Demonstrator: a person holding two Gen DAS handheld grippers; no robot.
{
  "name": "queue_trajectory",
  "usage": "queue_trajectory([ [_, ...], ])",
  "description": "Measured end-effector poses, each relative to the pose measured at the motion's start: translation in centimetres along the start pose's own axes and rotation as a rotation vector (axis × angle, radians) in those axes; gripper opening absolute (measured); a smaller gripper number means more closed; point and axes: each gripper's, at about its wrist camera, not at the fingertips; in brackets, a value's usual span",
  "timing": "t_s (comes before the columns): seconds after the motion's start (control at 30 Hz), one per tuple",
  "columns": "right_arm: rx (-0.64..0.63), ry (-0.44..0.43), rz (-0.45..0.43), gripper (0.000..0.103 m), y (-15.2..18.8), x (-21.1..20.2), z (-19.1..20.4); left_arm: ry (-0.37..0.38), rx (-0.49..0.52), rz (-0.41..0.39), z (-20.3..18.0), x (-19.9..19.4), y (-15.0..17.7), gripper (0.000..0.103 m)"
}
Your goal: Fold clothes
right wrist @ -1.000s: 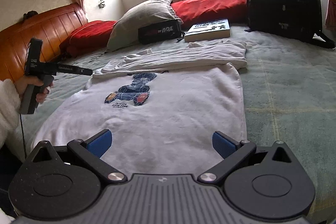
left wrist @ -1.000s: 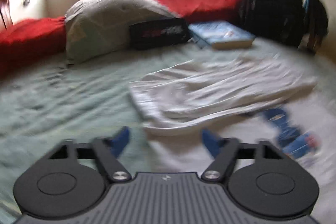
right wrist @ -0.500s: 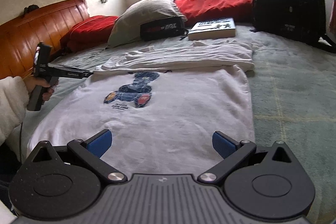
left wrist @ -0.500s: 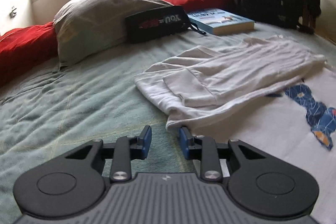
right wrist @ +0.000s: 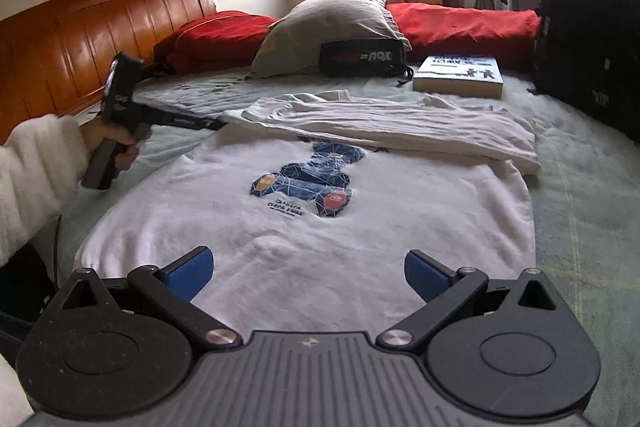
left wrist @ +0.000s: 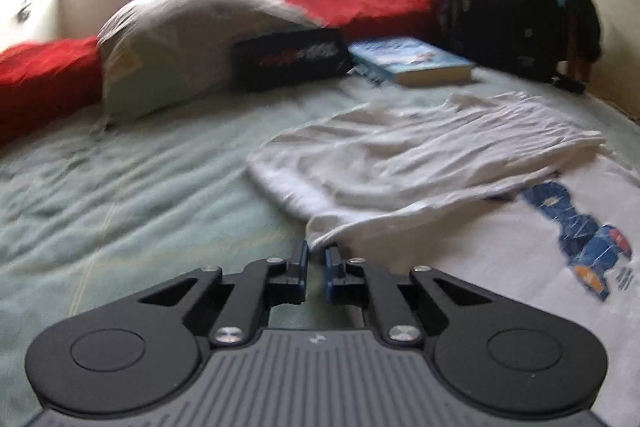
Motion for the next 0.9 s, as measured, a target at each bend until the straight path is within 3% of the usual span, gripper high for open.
queue_trajectory([
  [0.07, 0.02, -0.005, -0.002, 0.103, 0.1, 0.0, -0.3, -0.047, -0.045, 0.037, 0.8, 0.4, 0.4, 0.0],
  [0.2, 0.028, -0.003, -0.01, 0.103, 0.3, -0.2, -0.5, -0.013, -0.143, -0.011, 2.3, -1.6, 0.4, 0.0],
  [0.33, 0.037, -0.002, -0.013, 0.103, 0.4, -0.2, -0.6, 0.058, -0.109, -0.063, 0.8, -2.4, -1.5, 0.0],
  [0.43, 0.025, 0.013, -0.009, 0.103, 0.5, -0.3, -0.4, 0.111, -0.052, -0.073, -1.2, -1.9, -3.2, 0.006],
  [0.5, 0.017, 0.025, -0.007, 0.103, 0.5, -0.3, -0.4, 0.075, -0.025, -0.006, -2.4, 0.1, -3.5, 0.01],
  [0.6, 0.026, 0.033, -0.008, 0.103, 0.6, -0.6, -0.8, 0.002, -0.096, 0.047, -1.8, 2.3, -2.9, 0.009],
  [0.67, 0.039, 0.035, -0.012, 0.103, 0.7, -0.7, -1.2, 0.001, -0.147, 0.049, -1.3, 1.8, -3.0, 0.009],
  [0.77, 0.054, 0.031, -0.019, 0.103, 0.8, -0.9, -1.5, -0.138, -0.096, 0.071, -2.2, 0.6, -3.4, 0.012],
  [0.83, 0.059, 0.022, -0.021, 0.103, 0.9, -1.0, -1.5, -0.139, -0.088, 0.059, -2.4, -0.8, -3.6, 0.012],
  [0.9, 0.051, 0.022, -0.02, 0.103, 1.1, -1.1, -1.2, -0.093, -0.071, 0.036, -3.2, -2.3, -3.6, 0.022],
])
Point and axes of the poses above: each gripper's, at about its wrist camera, not at the fingertips, and x roughly the way its jaws point, z to its left, y to its underside, and after that the axes turned 15 degrees about z, right-handed
